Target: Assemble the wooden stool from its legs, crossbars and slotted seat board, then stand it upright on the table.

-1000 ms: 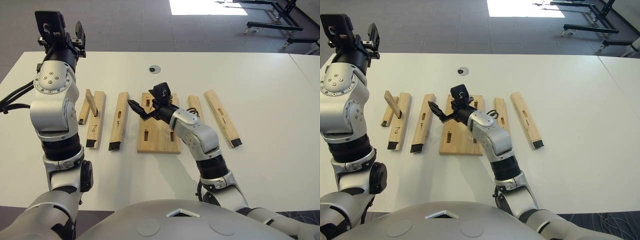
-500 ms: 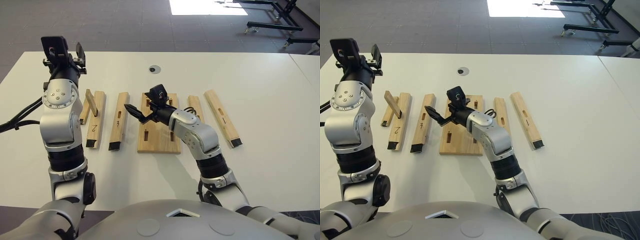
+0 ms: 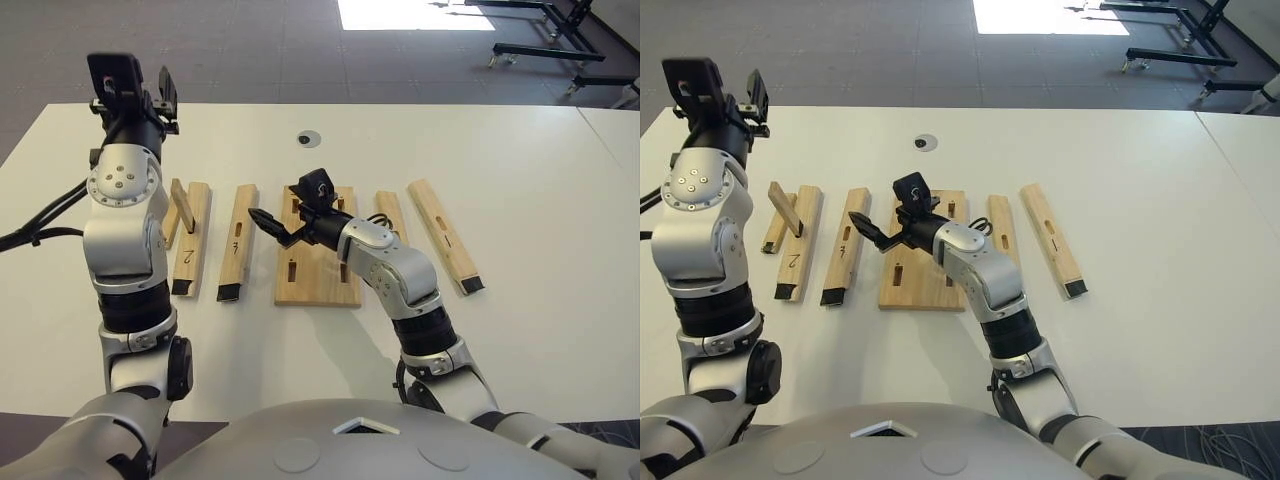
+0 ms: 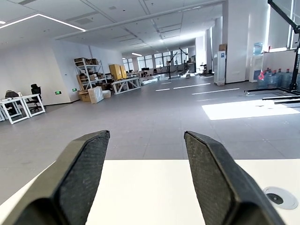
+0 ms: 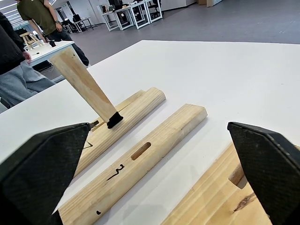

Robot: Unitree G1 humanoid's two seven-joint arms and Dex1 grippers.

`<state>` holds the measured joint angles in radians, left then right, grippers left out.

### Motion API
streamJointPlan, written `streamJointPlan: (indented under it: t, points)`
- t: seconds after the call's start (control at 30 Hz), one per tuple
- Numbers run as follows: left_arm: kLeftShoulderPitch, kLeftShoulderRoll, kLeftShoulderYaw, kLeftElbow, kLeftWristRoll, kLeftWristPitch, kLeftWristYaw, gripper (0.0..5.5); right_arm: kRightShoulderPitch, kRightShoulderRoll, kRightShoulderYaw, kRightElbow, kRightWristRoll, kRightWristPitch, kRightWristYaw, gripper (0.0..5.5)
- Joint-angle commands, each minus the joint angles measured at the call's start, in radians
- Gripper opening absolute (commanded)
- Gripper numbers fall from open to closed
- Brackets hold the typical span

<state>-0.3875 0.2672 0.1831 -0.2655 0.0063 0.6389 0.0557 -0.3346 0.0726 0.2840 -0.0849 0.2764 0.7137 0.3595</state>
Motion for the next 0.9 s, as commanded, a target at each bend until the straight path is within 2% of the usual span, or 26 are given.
streamJointPlan:
  t: [0.03, 0.13, 0.3, 0.67, 0.9]
  points:
    - [0.126, -0.029, 0.014, 0.24, -0.008, -0.176, -0.022, 2.94, -0.018, -0.018, 0.007, -0.004, 0.003, 0.023, 0.017, 5.4]
    - [0.117, -0.032, 0.023, 0.262, -0.022, -0.236, -0.03, 2.94, -0.023, -0.017, 0.006, -0.001, 0.002, 0.027, 0.02, 5.4]
    - [0.023, 0.012, 0.044, 0.137, -0.041, -0.17, -0.032, 2.94, -0.025, -0.005, 0.002, -0.002, 0.001, 0.023, 0.008, 5.4]
    - [-0.229, 0.126, 0.139, -0.158, -0.151, 0.165, -0.071, 2.94, -0.021, 0.006, -0.016, -0.002, -0.004, 0.005, -0.013, 5.4]
    - [-0.267, 0.238, 0.222, -0.417, -0.231, 0.541, -0.108, 2.94, -0.019, -0.039, -0.122, -0.018, -0.005, -0.017, -0.051, 5.4]
